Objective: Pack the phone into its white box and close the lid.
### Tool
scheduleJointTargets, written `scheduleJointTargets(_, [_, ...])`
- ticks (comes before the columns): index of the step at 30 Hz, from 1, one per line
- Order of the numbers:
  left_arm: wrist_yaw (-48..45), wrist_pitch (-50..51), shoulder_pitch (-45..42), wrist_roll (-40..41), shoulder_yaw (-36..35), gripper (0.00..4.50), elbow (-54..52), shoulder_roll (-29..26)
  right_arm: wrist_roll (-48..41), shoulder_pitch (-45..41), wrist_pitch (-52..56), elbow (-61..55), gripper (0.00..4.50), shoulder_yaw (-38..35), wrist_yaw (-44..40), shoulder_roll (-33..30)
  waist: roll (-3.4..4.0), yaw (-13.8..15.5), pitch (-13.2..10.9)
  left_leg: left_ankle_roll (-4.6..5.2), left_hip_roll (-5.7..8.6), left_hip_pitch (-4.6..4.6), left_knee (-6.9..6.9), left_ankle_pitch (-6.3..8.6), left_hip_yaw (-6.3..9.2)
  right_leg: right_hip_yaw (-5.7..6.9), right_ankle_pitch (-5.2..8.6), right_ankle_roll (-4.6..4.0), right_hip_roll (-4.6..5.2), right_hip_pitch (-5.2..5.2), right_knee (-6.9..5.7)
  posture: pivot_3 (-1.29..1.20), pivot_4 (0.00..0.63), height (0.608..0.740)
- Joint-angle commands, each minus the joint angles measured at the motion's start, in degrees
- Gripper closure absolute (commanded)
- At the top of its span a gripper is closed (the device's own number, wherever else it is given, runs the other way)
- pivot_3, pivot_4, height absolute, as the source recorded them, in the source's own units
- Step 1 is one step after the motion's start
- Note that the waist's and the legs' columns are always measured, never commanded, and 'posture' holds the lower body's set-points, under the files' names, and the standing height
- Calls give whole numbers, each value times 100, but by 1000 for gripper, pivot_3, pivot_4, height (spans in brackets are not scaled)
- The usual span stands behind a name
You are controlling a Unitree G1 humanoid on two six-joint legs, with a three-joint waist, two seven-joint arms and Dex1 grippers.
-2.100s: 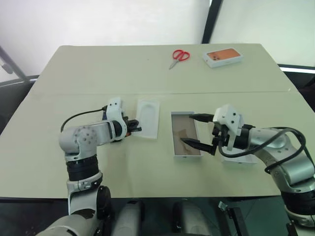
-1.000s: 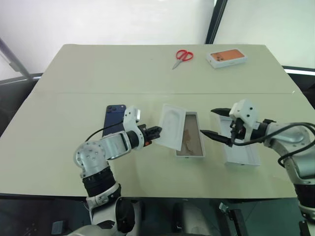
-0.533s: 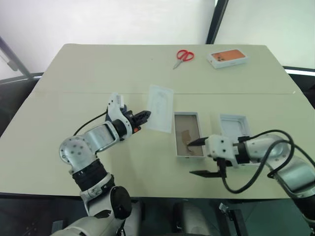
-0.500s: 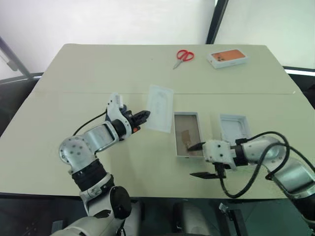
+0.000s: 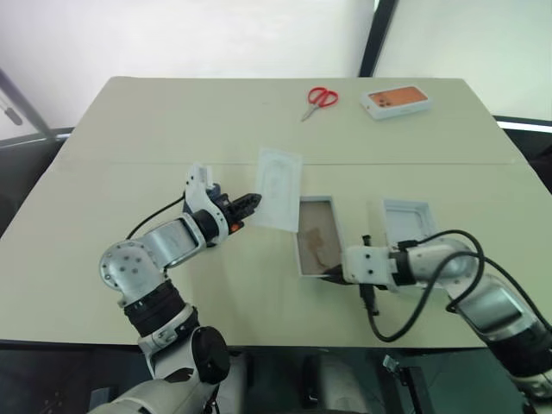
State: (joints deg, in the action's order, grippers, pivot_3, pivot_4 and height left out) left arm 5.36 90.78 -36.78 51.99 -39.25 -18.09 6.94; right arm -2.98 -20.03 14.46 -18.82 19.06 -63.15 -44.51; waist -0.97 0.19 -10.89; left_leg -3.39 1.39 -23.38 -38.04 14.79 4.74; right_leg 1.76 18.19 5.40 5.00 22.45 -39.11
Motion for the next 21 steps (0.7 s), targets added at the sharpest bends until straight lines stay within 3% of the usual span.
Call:
scheduleJointTargets(1, [-68, -52, -129, 168, 23, 4500, -88, -17, 408, -455, 166, 94, 4436, 415, 211, 416, 0, 12, 0, -2, 0, 0, 2, -1, 3, 1, 0, 0, 0, 0, -1, 0, 150, 698])
scheduleJointTargets(6, [-15, -68, -111, 202, 4, 4500, -118, 9, 524, -802, 723, 196, 4436, 649, 407, 992, -4, 61, -2, -2, 5, -6, -1, -1, 7, 2, 0, 0, 5, 0, 3, 0, 150, 698])
scheduleJointTargets(13, [77, -73, -5, 224, -6, 4500, -216, 90, 777, -987, 1180, 335, 4436, 824, 499, 1152, -4, 37, -2, -2, 6, -6, 0, -1, 8, 1, 0, 0, 5, 3, 1, 0, 150, 698])
scheduleJointTargets(16, [149, -56, 21, 251, -73, 4500, -292, 114, 625, -1011, 1303, 152, 3537, 685, 500, 1182, -4, 30, -2, -2, 4, -5, 0, -1, 8, 2, 0, 0, 2, 5, -1, 0, 150, 698])
scheduleJointTargets(19, [249, 20, 89, 293, -255, 4500, -440, 133, 391, -975, 1306, -65, 2105, 431, 511, 1167, -4, 24, -2, -2, 4, -5, 1, -1, 8, 0, 0, 0, 3, 7, -2, 0, 150, 698])
scheduleJointTargets(21, [297, 120, 219, 324, -345, 4500, -586, 105, 0, -881, 1351, -267, 2105, 122, 340, 1076, -4, 27, -2, -2, 4, -5, 1, -1, 8, 0, 0, 0, 3, 6, -1, 0, 150, 698])
